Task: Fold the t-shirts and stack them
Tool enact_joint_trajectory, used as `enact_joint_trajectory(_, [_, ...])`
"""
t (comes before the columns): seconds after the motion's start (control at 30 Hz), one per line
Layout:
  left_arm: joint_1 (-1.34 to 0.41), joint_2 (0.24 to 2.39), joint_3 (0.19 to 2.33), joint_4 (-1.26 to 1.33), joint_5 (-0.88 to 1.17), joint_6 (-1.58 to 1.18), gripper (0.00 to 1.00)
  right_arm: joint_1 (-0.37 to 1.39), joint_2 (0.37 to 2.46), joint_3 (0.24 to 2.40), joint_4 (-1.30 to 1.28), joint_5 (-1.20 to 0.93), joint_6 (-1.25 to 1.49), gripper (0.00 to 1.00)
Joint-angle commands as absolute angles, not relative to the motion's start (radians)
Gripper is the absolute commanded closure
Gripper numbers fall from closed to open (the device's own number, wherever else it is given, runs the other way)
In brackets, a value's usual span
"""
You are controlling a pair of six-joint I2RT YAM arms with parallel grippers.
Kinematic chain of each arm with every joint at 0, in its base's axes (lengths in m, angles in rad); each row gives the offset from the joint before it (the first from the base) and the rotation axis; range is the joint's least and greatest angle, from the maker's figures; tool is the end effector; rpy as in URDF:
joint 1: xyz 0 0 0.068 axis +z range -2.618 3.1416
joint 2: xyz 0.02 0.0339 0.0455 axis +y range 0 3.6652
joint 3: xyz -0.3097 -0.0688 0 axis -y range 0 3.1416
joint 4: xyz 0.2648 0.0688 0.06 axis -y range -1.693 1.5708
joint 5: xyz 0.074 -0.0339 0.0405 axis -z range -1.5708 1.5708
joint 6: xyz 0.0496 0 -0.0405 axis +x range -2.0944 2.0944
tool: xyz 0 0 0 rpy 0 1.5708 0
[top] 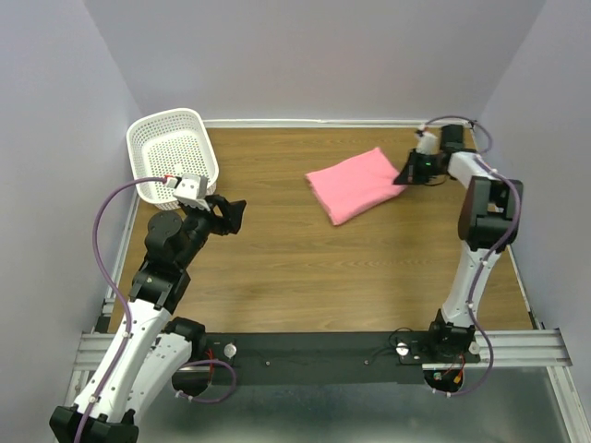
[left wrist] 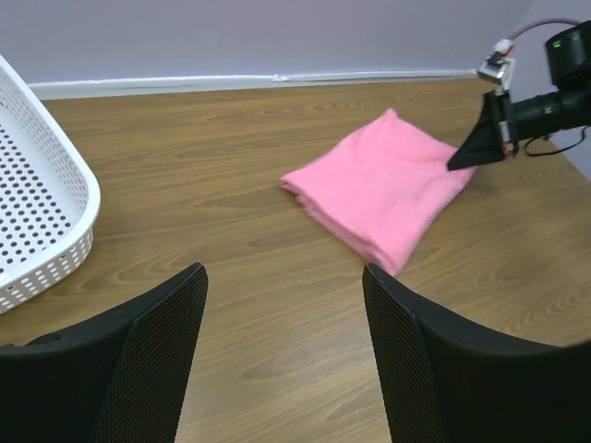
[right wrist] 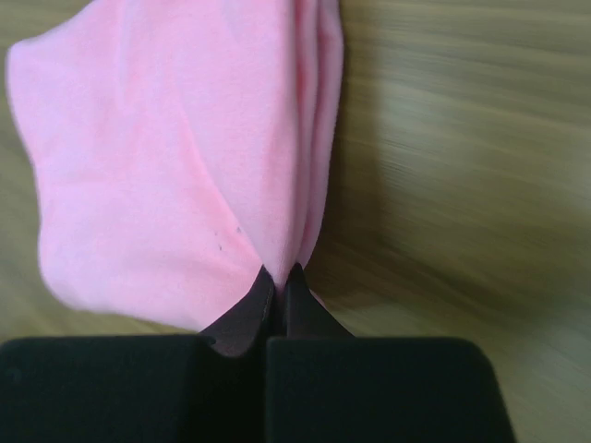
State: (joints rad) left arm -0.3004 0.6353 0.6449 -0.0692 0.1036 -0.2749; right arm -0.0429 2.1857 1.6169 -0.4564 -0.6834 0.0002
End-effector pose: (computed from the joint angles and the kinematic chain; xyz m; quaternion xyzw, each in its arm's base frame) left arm 0.1495 -0.0517 0.3525 0.0448 0.7264 -0.2304 0.6460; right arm 0.5133 0.0093 0.1783 -0.0707 0.9091 0.3172 0.2607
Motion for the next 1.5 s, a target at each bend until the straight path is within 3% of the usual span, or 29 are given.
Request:
enact_joint_trajectory(0.0, [-0.296, 0.623, 0.626, -0.046, 0.161, -0.281, 0.24, -0.239, 2.114, 1.589, -0.593, -0.508, -0.222, 0.99])
enact_joint_trajectory(0.17, [-0.298, 0.624, 0.623, -0.037, 0.190, -0.279, 0.25, -0.437, 2.132, 1.650, -0.624, -0.342, -0.383, 0.99])
enact_joint_trajectory(0.23, [-0.298, 0.623, 0.621, -0.035, 0.196, -0.279, 0.25, -0.463, 2.141, 1.680, -0.623, -0.240, -0.461, 0.77])
enact_joint_trajectory(0.27, [-0.298, 0.621, 0.621, -0.034, 0.198, -0.282, 0.25, -0.475, 2.140, 1.686, -0.623, -0.217, -0.486, 0.49])
enact_joint_trajectory(0.37, [-0.298, 0.623, 0.621, -0.032, 0.201, -0.284, 0.25, -0.486, 2.106, 1.690, -0.617, -0.190, -0.531, 0.27])
enact_joint_trajectory(0.6, [-0.298, 0.620, 0.618, -0.032, 0.190, -0.285, 0.25, -0.476, 1.988, 1.663, -0.617, -0.262, -0.526, 0.27])
enact_joint_trajectory(0.77, [-0.298, 0.618, 0.626, -0.034, 0.184, -0.270, 0.25, -0.391, 1.795, 1.513, -0.614, -0.235, -0.592, 0.27])
enact_joint_trajectory(0.83, [-0.298, 0.618, 0.629, -0.031, 0.172, -0.270, 0.18, -0.364, 1.728, 1.470, -0.614, -0.238, -0.620, 0.26])
enact_joint_trajectory(0.87, [-0.296, 0.615, 0.629, -0.026, 0.158, -0.275, 0.06, -0.341, 1.697, 1.426, -0.609, -0.251, -0.630, 0.20])
enact_joint_trajectory(0.9, [-0.298, 0.617, 0.627, -0.023, 0.115, -0.279, 0.02, -0.334, 1.613, 1.389, -0.598, -0.279, -0.641, 0.14])
enact_joint_trajectory(0.93, [-0.296, 0.620, 0.629, -0.021, 0.091, -0.288, 0.02, -0.334, 1.567, 1.350, -0.577, -0.343, -0.649, 0.00])
enact_joint_trajectory(1.0, [-0.250, 0.659, 0.640, -0.021, 0.058, -0.327, 0.02, -0.336, 1.449, 1.236, -0.396, -0.350, -0.589, 0.00])
enact_joint_trajectory(1.07, [-0.148, 0.707, 0.643, 0.020, 0.228, -0.350, 0.02, -0.366, 1.271, 1.053, -0.252, -0.338, -0.418, 0.00])
enact_joint_trajectory(1.1, [-0.009, 0.762, 0.638, 0.065, 0.394, -0.388, 0.02, -0.382, 1.225, 0.970, -0.147, -0.339, -0.281, 0.00])
enact_joint_trajectory(1.17, [0.121, 0.813, 0.644, 0.078, 0.468, -0.408, 0.06, -0.399, 1.140, 0.913, -0.095, -0.280, -0.165, 0.00])
enact_joint_trajectory(1.27, [0.160, 0.851, 0.706, 0.008, 0.306, -0.321, 0.06, -0.400, 1.039, 0.858, -0.078, -0.133, 0.074, 0.00])
enact_joint_trajectory(1.47, [0.134, 0.698, 0.677, -0.029, 0.097, -0.204, 0.06, -0.400, 0.942, 0.801, -0.071, 0.131, 0.164, 0.00])
